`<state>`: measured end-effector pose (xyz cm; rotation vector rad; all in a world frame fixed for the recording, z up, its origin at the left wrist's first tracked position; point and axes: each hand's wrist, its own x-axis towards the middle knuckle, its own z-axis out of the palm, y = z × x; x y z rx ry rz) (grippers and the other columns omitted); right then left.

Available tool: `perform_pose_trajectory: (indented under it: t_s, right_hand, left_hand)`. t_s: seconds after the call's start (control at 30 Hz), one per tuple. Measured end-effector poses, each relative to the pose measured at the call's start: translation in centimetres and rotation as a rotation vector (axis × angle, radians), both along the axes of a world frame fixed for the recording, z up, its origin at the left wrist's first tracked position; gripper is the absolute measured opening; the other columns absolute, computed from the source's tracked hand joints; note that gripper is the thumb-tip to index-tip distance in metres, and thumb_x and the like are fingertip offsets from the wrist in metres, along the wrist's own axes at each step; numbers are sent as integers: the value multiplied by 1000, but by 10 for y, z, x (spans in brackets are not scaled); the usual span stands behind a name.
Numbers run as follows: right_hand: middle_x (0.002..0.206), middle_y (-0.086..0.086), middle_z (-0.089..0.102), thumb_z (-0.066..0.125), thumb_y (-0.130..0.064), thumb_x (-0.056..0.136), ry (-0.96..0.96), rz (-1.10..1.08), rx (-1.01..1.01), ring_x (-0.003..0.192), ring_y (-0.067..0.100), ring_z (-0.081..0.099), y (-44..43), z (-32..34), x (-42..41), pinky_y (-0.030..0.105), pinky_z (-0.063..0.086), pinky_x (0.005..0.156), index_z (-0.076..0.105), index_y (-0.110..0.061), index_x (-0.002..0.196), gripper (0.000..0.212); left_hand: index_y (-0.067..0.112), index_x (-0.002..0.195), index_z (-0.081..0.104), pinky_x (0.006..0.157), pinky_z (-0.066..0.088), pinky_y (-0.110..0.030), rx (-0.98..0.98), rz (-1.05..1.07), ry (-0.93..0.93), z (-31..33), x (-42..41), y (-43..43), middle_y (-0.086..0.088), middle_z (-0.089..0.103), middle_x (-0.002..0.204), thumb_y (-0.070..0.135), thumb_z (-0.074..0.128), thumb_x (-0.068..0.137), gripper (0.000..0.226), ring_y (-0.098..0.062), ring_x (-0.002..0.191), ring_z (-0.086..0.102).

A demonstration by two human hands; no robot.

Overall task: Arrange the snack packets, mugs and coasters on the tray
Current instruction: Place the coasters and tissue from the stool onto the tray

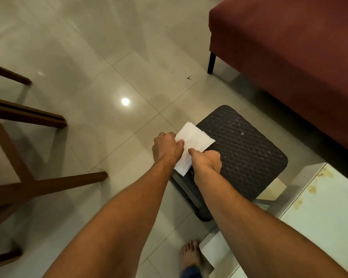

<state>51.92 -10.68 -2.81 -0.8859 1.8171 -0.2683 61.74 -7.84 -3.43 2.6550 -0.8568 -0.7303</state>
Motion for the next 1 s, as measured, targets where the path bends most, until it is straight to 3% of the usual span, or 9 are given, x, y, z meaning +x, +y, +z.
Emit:
perform_pose_trajectory:
  t_s: [0.1,0.17,0.33,0.47,0.63,0.73,0.8,0.9,1.0]
  right_hand:
    - [75,-1,63,83,-27,73,-34,-16,22,78,25,68,-2,-3,-1,39,61,80,64,-15,74,22]
    - [77,2,68,76,-24,74,-37,15,4,73,22,68,0,-3,-2,38,62,76,62,-15,65,19]
    - [78,-2,70,65,-30,73,-47,81,-113,74,20,67,12,8,-11,40,61,74,67,-19,75,11]
    - [72,-13,60,67,-33,84,21,107,-256,76,16,66,9,23,-47,35,56,69,62,-25,81,10]
    - [66,-20,53,65,-35,89,113,-2,-416,65,6,59,-2,56,-135,25,44,58,59,-30,85,9]
    - [83,-17,65,63,-37,93,121,-88,-491,74,7,64,-4,74,-203,21,48,63,67,-28,96,11]
    - [96,-12,69,63,-38,95,150,-147,-535,81,9,65,-2,86,-258,20,51,72,70,-24,106,19]
    - [96,-7,73,62,-35,95,227,-180,-609,79,10,63,9,100,-340,8,39,63,73,-20,103,19]
    - [90,-9,72,62,-33,96,279,-212,-635,75,10,62,24,111,-416,8,35,58,72,-22,98,16]
  left_hand:
    - [17,129,67,99,51,-46,-21,-21,-39,1,3,2,-11,63,127,34,58,98,37,-31,117,57]
    - [18,125,69,96,51,-45,-49,-55,-65,4,2,6,-10,64,123,32,58,97,33,-30,114,58]
    - [17,114,68,81,57,-39,-152,-85,-57,15,-18,16,-5,73,107,34,57,98,26,-26,95,67]
    - [20,117,63,78,59,-31,-253,-88,-17,30,-65,19,-3,74,112,42,58,100,28,-21,95,72]
    - [24,108,67,78,60,-36,-376,-94,36,61,-158,0,4,74,96,43,57,99,23,-15,87,70]
    - [24,101,67,79,58,-37,-422,-178,85,76,-231,-12,5,69,94,42,53,101,23,-13,85,66]
    - [24,104,69,77,58,-32,-468,-242,138,83,-285,-15,5,69,98,44,51,102,27,-11,86,65]
    - [19,108,71,78,59,-28,-534,-362,211,92,-362,-10,2,69,105,43,51,103,31,-13,90,68]
    - [17,110,72,77,56,-19,-564,-466,268,101,-436,-1,0,69,108,42,53,102,32,-14,90,68]
